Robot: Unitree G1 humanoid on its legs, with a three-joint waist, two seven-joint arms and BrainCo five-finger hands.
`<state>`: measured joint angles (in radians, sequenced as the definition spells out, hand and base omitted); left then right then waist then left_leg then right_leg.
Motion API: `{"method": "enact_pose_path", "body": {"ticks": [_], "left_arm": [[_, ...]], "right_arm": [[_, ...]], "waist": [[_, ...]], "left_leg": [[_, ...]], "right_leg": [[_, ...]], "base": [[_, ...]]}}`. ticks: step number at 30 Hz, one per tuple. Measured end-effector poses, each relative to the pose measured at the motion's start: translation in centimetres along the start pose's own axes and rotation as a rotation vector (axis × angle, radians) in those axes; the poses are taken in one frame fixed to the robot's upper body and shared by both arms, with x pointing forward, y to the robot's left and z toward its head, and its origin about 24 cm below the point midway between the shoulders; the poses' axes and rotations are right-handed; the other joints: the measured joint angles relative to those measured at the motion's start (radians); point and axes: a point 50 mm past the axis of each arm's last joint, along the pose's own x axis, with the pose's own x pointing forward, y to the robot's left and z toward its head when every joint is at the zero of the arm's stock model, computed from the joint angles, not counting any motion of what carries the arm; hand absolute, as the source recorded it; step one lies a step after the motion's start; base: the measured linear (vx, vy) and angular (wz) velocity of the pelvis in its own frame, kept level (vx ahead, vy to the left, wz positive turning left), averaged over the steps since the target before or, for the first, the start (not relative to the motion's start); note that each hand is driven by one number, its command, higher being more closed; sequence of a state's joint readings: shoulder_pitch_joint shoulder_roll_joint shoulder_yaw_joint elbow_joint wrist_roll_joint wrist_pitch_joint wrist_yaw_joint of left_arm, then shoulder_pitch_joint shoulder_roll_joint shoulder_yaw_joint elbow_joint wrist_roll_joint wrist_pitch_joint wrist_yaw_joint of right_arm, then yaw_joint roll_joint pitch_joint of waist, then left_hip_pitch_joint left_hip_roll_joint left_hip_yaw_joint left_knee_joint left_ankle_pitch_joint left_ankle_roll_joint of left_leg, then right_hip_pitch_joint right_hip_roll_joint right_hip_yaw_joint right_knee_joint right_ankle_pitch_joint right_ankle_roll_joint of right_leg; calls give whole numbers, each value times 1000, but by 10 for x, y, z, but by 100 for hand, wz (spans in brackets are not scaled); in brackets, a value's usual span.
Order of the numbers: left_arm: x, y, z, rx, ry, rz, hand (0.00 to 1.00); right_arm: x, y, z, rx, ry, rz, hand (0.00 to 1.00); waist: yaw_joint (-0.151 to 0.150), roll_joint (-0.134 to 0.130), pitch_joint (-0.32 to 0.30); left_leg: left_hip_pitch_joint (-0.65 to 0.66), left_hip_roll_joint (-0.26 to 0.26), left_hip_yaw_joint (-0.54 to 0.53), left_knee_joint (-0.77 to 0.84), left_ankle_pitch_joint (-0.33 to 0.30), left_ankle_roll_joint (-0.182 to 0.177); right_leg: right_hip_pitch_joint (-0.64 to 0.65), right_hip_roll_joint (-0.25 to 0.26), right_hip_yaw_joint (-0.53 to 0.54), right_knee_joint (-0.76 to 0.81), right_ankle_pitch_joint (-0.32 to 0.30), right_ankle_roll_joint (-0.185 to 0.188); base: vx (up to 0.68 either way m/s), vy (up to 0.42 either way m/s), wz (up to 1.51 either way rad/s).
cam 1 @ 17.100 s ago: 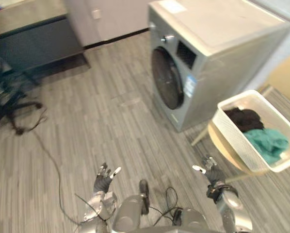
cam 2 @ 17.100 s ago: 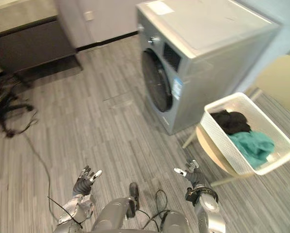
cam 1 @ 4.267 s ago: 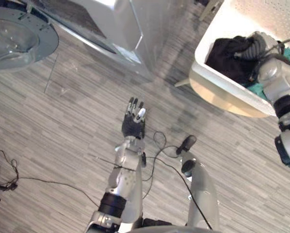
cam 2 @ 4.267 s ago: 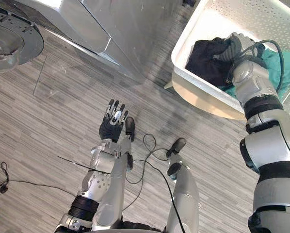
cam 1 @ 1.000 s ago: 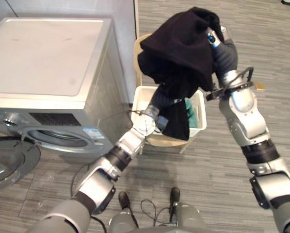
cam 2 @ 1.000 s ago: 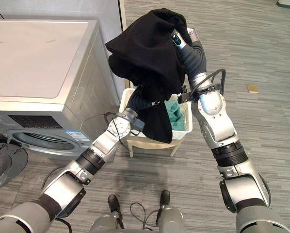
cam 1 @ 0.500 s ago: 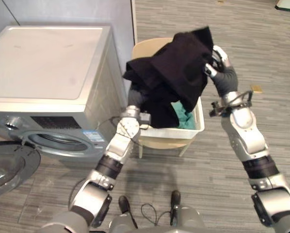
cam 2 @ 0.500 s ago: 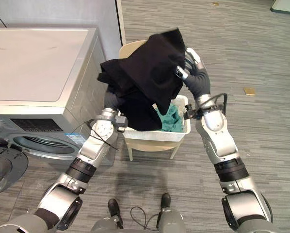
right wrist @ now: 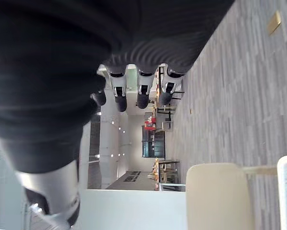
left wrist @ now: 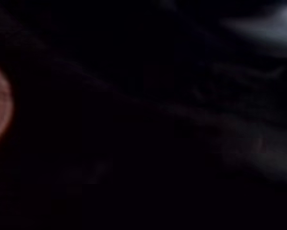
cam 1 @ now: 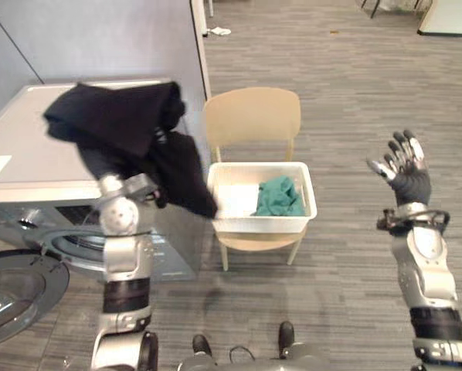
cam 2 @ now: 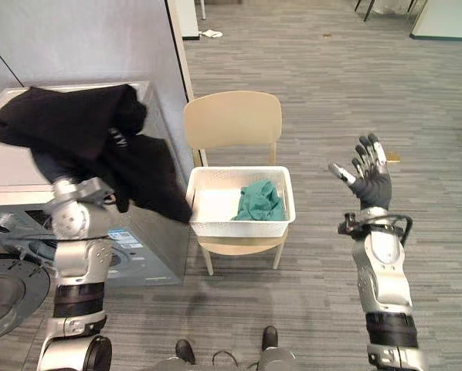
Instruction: Pick up the laundry basket with both hands and put the clothes into the washing machine.
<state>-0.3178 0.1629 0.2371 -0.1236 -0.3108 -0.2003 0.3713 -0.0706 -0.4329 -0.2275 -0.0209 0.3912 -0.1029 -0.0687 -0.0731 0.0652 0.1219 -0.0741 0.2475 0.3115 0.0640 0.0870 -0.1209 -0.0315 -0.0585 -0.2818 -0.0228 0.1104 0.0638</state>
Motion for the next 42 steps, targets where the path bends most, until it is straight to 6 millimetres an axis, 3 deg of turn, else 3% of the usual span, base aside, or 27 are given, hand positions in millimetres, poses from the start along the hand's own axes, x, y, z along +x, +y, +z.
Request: {"method": "enact_pose_path", "body": {"ticks": [1,2,3,5,6,7,8,10,13,14,15,17,20,22,23,24,25,27,28,29,31,33,36,38,40,41,42], "left_arm": [[-1,-1,-1,-13,4,4,100],[-6,0,-4,-31,22,14,100],[-16,4,-12,-43,72,20,100],[-29,10,-21,-44,124,36,100],[-41,21,-24,-29,155,62,100],[-47,27,-25,-22,171,79,100],[-57,36,-28,-4,203,95,100],[-69,39,-27,-10,223,93,100],[-82,35,-27,-47,247,54,100],[-84,32,-29,-55,265,37,100],[-87,28,-33,-74,298,6,100],[-93,28,-40,-78,350,-25,100],[-107,20,-61,-87,474,-108,100],[-112,15,-68,-84,516,-151,100],[-117,9,-72,-80,549,-198,100],[-125,5,-77,-72,589,-237,100],[-128,2,-79,-70,606,-257,100],[-142,-13,-85,-85,662,-332,100],[-148,-19,-87,-102,680,-352,100],[-149,-18,-89,-99,689,-349,100],[-154,-12,-96,-72,729,-333,100],[-158,-10,-101,-74,767,-322,100],[-169,-19,-110,-95,834,-353,100],[-176,-30,-114,-130,872,-371,100],[-184,-43,-115,-170,898,-391,100],[-187,-48,-115,-197,909,-379,100],[-187,-46,-114,-202,903,-392,100]], "right_arm": [[-6,-8,-4,-12,22,-23,0],[-13,-19,-12,-23,64,-68,0],[-24,-34,-29,-24,147,-149,0],[-40,-53,-47,-25,239,-266,0],[-52,-62,-61,-31,314,-354,0],[-59,-66,-65,-38,338,-390,0],[-76,-77,-71,-82,394,-460,0],[-105,-99,-80,-201,512,-563,0],[-168,-142,-95,-401,819,-732,0],[-180,-147,-98,-434,881,-746,0],[-202,-151,-109,-455,1003,-747,0],[-237,-145,-135,-402,1202,-700,0],[-306,-118,-169,-215,1533,-638,0],[-319,-99,-178,-126,1614,-580,0],[-325,-86,-183,-74,1641,-537,0],[-327,-75,-187,-35,1645,-499,0],[-328,-71,-188,-21,1649,-477,0],[-333,-54,-191,-16,1659,-395,0],[-329,-41,-196,1,1649,-347,0],[-326,-33,-199,16,1639,-323,0],[-313,-5,-206,54,1601,-247,0],[-300,9,-210,48,1572,-213,0],[-297,12,-211,26,1566,-174,0],[-297,10,-210,14,1565,-171,0],[-293,1,-208,-31,1542,-170,0],[-293,-2,-207,-42,1533,-180,0],[-300,-4,-204,-51,1536,-192,0]], "waist": [[-2,8,0],[-2,20,0],[-2,22,1],[-6,7,7],[11,-3,17],[16,-6,20],[25,-4,18],[22,5,13],[-1,15,8],[-1,28,-1],[-2,29,-3],[9,-2,-6],[47,6,-4],[49,2,3],[47,0,11],[44,-6,16],[35,-9,17],[13,-19,18],[15,-34,30],[21,-40,38],[31,-49,57],[35,-82,65],[23,-96,55],[23,-67,51],[0,-41,54],[-7,-31,61],[12,-10,50]], "left_leg": [[-42,6,-23,23,2,2],[-89,15,-39,56,24,30],[-153,3,-43,74,100,78],[-150,-31,-43,14,178,118],[-164,-5,37,230,-6,190],[-157,5,60,320,-63,195],[-120,29,94,429,-138,174],[-61,70,110,496,-204,159],[18,134,135,443,-201,144],[43,136,135,397,-170,123],[58,116,136,332,-199,75],[38,80,121,324,-216,51],[29,10,59,322,-291,32],[24,-37,35,317,-341,44],[19,-84,8,334,-370,65],[15,-126,-32,347,-391,90],[14,-140,-51,349,-395,96],[-5,-198,-133,357,-391,134],[-3,-212,-156,359,-392,149],[2,-212,-159,359,-393,152],[19,-193,-152,350,-401,155],[45,-190,-109,302,-402,153],[90,-190,-104,256,-428,114],[110,-175,-108,255,-428,98],[110,-154,-104,347,-399,76],[89,-120,-86,511,-370,72],[27,-37,-68,764,-324,77]], "right_leg": [[-11,2,-30,16,-10,-12],[-47,2,-58,76,-48,-35],[-75,2,-73,137,-106,-73],[-78,-44,-130,144,-108,-109],[-60,-65,-182,144,-107,-111],[-43,-75,-201,142,-105,-111],[-22,-93,-246,140,-103,-113],[-2,-118,-330,140,-104,-112],[-2,-154,-467,142,-85,-85],[-5,-155,-482,143,-79,-76],[-6,-165,-502,145,-63,-56],[6,-197,-540,145,-28,-34],[30,-299,-587,238,-27,3],[25,-380,-608,327,-55,14],[20,-453,-589,408,-93,-30],[-22,-475,-455,470,-171,-150],[-50,-458,-354,480,-227,-200],[-89,-344,-26,484,-376,-222],[-112,-304,68,523,-409,-154],[-132,-281,82,553,-420,-129],[-214,-202,34,632,-429,-89],[-288,-185,-116,611,-405,-70],[-286,-145,-164,547,-291,-130],[-262,-142,-184,556,-286,-127],[-212,-158,-220,594,-315,-130],[-201,-154,-248,660,-344,-124],[-134,-64,-242,517,-332,-138]], "base": [[-79,-62,90],[-131,-68,150],[-146,-75,162],[-168,-61,157],[-131,-67,119],[-56,-62,109],[-13,-24,94],[-56,46,134],[-99,150,161],[-114,296,143],[-70,250,86],[-79,292,89],[-72,355,79],[-112,265,68],[-125,248,96],[-95,168,94],[-36,135,114],[53,140,140],[95,111,96],[99,75,31],[62,37,-14],[152,-19,-35],[299,-34,-12],[511,-34,12],[465,-69,33],[370,-167,3],[191,-194,-18]]}}
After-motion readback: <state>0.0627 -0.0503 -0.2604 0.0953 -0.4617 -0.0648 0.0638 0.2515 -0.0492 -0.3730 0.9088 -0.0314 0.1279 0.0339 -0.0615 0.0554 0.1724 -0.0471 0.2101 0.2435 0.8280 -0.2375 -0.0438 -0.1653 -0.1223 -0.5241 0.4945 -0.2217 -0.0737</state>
